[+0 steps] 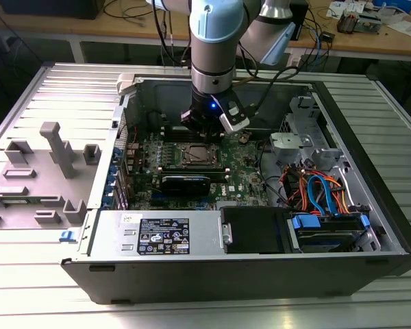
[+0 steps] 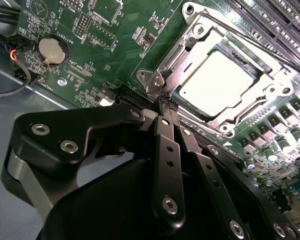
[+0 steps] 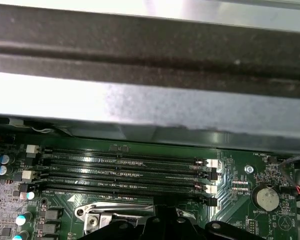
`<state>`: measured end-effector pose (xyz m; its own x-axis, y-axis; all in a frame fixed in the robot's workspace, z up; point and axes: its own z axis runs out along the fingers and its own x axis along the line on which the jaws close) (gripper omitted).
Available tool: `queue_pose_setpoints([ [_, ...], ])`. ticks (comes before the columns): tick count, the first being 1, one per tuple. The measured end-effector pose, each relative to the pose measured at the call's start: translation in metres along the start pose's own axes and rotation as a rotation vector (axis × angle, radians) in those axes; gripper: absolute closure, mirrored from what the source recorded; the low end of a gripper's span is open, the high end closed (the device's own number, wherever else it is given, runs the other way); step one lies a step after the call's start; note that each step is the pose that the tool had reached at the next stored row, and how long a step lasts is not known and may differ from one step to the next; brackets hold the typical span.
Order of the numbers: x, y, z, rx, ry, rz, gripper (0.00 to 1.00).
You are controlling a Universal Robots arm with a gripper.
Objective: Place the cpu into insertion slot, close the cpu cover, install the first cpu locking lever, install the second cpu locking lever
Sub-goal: 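Install the second cpu locking lever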
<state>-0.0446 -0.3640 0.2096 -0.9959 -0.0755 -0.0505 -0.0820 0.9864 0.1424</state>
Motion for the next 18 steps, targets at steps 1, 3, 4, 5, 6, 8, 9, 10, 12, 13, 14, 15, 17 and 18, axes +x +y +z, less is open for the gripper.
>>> queue_pose_setpoints([
  [1, 0.0, 0.0, -0.0003, 0.0024, 0.0003, 0.0, 0.89],
  [3, -0.0001, 0.0002, -0.0017, 0.0127, 0.0011, -0.001, 0.89],
  [4, -0.0001, 0.0001, -0.0017, 0.0133, 0.0011, -0.001, 0.89],
  [5, 0.0, 0.0, -0.0018, 0.0133, 0.0011, -0.001, 0.89],
  [6, 0.0, -0.0004, -0.0018, 0.0134, 0.0011, -0.001, 0.89],
  [8, 0.0002, -0.0026, -0.0021, 0.0138, 0.0012, -0.001, 0.89],
  [9, 0.0003, -0.0032, -0.0022, 0.0139, 0.0012, -0.001, 0.89],
  [10, 0.0003, -0.0032, -0.0022, 0.014, 0.0011, 0.0, 0.89],
  [12, 0.0002, -0.0031, -0.0037, 0.0154, 0.0014, 0.0, 0.89],
  [13, 0.0, -0.0028, -0.0058, 0.0177, 0.0016, -0.001, 0.89],
  [14, -0.0001, -0.0026, -0.0076, 0.0205, 0.0018, -0.001, 0.89],
  [15, -0.0002, -0.0022, -0.0092, 0.0265, 0.0021, -0.001, 0.89],
  [17, -0.0002, -0.0021, -0.0108, 0.0501, 0.0042, -0.002, 0.89],
  [18, -0.0003, -0.002, -0.0109, 0.067, 0.0055, -0.003, 0.89],
])
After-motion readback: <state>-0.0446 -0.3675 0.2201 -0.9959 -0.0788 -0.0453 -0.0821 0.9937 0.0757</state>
